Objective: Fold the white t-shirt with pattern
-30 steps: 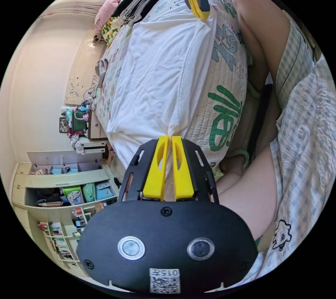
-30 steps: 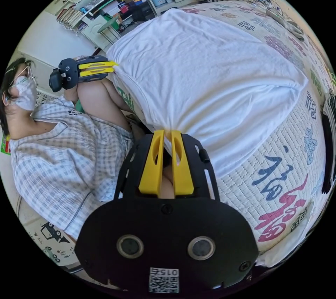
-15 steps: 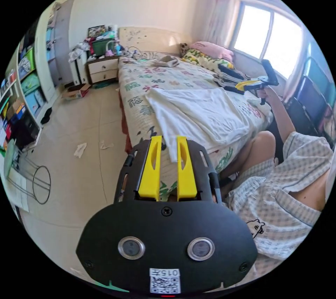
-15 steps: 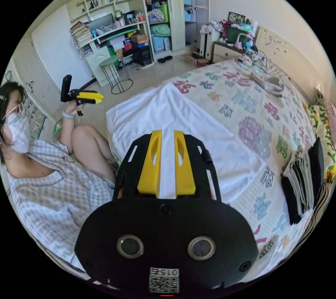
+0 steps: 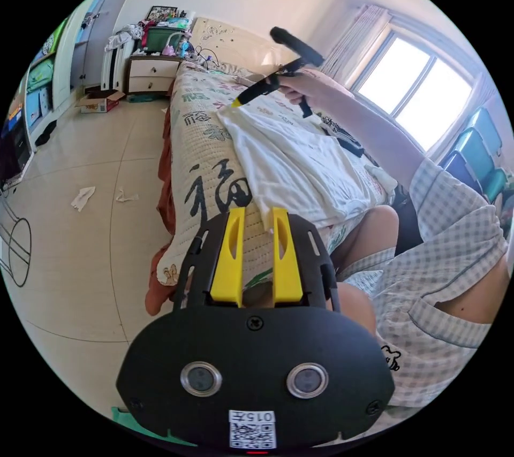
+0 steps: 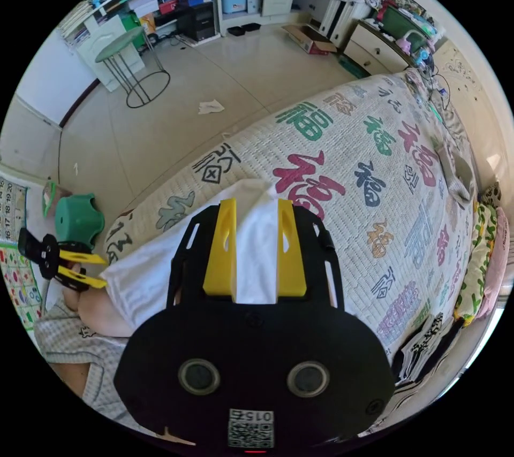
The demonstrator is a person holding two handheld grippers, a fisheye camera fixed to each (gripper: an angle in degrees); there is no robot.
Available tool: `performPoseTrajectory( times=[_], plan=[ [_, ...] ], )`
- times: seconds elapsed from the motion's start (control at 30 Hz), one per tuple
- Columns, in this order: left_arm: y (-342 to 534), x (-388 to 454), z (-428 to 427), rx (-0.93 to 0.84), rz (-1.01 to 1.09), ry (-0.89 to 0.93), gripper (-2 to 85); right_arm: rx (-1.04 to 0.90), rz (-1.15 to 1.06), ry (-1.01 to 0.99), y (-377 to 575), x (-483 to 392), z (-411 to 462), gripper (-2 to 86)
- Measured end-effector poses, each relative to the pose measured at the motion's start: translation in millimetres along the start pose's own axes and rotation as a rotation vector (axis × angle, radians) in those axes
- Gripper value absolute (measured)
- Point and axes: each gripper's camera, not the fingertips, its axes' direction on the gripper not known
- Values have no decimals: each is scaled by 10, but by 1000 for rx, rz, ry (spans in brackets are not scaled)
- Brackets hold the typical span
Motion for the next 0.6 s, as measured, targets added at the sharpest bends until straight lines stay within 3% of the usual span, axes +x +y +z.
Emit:
performPoseTrajectory(
  times=[0.13, 0.27, 0.6],
  plan=[
    [43, -256, -74, 51, 0, 108, 3, -85, -3, 56, -271, 7, 106, 63],
    [95, -388, -175, 113, 4, 125, -6, -79, -18, 91, -373, -20, -1, 9],
    [336, -454, -994, 334, -16, 26, -9, 159, -55, -40, -388, -33, -850, -8]
  ],
)
